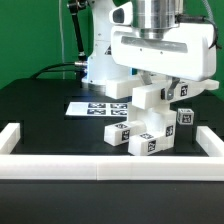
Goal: Assemble chair
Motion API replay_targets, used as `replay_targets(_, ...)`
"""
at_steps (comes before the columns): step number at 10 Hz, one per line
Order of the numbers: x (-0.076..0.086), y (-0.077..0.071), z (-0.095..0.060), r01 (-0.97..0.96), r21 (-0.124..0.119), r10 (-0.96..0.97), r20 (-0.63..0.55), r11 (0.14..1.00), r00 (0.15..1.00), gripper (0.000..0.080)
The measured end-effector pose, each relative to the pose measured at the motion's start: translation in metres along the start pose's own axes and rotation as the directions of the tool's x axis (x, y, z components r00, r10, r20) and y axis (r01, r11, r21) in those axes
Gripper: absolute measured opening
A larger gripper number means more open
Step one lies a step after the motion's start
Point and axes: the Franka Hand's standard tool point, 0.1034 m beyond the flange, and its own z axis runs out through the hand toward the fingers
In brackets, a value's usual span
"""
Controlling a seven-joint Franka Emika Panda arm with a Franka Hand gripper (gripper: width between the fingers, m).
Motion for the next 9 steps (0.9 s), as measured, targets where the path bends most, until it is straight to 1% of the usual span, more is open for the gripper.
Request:
replay_targets(2,0.0,0.0001,0.0001,0.007,0.0,-0.007,0.0,1.0,1.0,0.03)
replay_targets(3,0.0,0.0001,0.0002,0.007,0.0,-0.007,0.0,1.0,1.0,0.0476)
replay_targets(4,0.0,0.0001,0.0002,0.007,0.0,-0.007,0.0,1.0,1.0,0.0476)
replay_targets(5,0.0,0.0001,0.0002,0.007,0.0,-0.007,0.0,1.0,1.0,0.0615)
replay_targets(6,0.0,0.0001,0.0002,0.007,0.0,-0.007,0.0,1.0,1.0,0.0639)
replay_targets(9,0.0,0.0001,0.0002,0.007,0.0,-0.007,0.0,1.0,1.0,0.0648)
